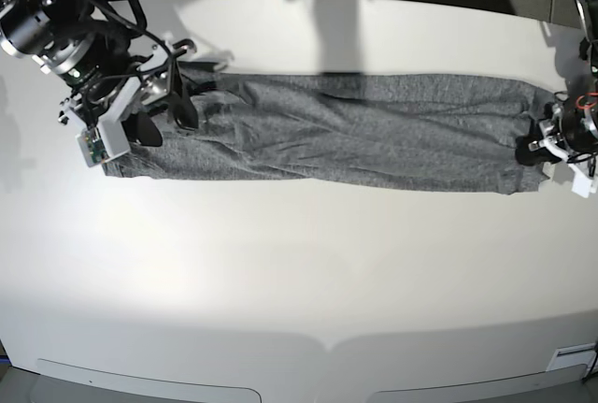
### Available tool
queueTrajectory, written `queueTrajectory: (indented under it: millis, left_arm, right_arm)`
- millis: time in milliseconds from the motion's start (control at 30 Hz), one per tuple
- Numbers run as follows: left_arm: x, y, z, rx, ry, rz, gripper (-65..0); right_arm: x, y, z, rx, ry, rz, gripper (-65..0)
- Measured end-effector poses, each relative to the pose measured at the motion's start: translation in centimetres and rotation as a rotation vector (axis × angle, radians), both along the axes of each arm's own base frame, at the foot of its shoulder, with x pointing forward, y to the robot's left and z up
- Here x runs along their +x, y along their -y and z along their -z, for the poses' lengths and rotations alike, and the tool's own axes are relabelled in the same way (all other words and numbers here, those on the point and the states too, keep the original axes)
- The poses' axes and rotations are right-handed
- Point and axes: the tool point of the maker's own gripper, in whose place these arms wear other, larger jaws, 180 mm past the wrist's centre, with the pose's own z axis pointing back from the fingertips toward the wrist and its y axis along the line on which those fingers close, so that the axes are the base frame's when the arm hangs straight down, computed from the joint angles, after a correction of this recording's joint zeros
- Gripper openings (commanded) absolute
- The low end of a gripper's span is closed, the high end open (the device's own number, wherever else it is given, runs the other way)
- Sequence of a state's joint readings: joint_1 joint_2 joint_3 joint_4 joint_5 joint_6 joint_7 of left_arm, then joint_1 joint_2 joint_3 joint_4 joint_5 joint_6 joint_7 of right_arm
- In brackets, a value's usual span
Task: Fold the T-shirt properly
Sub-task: 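Release the strip end and raise the left gripper over the strip, then grasp the strip end with the left gripper and fold it toward the right gripper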
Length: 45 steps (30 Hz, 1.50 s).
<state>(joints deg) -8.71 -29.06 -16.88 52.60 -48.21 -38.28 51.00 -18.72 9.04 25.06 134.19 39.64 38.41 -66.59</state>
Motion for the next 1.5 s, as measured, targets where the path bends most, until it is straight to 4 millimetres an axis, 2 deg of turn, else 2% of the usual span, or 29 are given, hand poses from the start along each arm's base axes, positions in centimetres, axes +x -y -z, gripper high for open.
queueTrajectory:
  millis: [133,233,400,567,667,733,933,1133,1300,1367,1500]
  left_arm:
    - [0.2,-0.3,-0.4,-0.01,0.009,-0.015,-65.0]
    - [0.8,0.3,-1.3,-0.085,0.043,-0.038,-65.0]
    - [0.0,1.5,-1.6,-0.097,-0.007,0.035,-65.0]
    - [1.2,2.8,-4.0,-0.066,0.061,0.104,-65.0]
    - [1.9,4.8,-4.6,-0.071,0.091,0.125,-65.0]
    - [2.0,6.4,-3.9,-0.066,0.069,0.114,-65.0]
    - [-1.0,11.2,-2.5,-0.119,0.049,0.151,-65.0]
    - [-2.5,14.1,-5.2,-0.072,0.132,0.193,-65.0]
    - [-1.6,16.1,-8.3,-0.017,0.24,0.165,-65.0]
    - [-1.2,17.2,-9.3,-0.047,0.281,0.155,-65.0]
    - [-1.5,19.1,-8.6,-0.081,0.257,0.142,-65.0]
  right_arm:
    - [0.0,0.0,0.0,0.0,0.0,0.0,-34.5]
    - [0.0,0.0,0.0,0.0,0.0,0.0,-34.5]
    - [0.0,0.0,0.0,0.0,0.0,0.0,-34.5]
    - [0.1,0.0,-0.1,0.003,0.006,0.0,-34.5]
    - [0.1,-0.1,-0.2,0.005,0.011,0.0,-34.5]
    - [0.1,-0.1,-0.2,0.006,0.011,0.0,-34.5]
    - [0.1,-0.1,-0.2,0.006,0.011,0.001,-34.5]
    - [0.1,-0.1,-0.2,0.006,0.01,0.001,-34.5]
    - [0.1,-0.1,-0.2,0.008,0.011,0.001,-34.5]
    - [0.1,-0.1,-0.2,0.011,0.011,0.003,-34.5]
    - [0.1,-0.2,-0.2,0.012,0.011,0.002,-34.5]
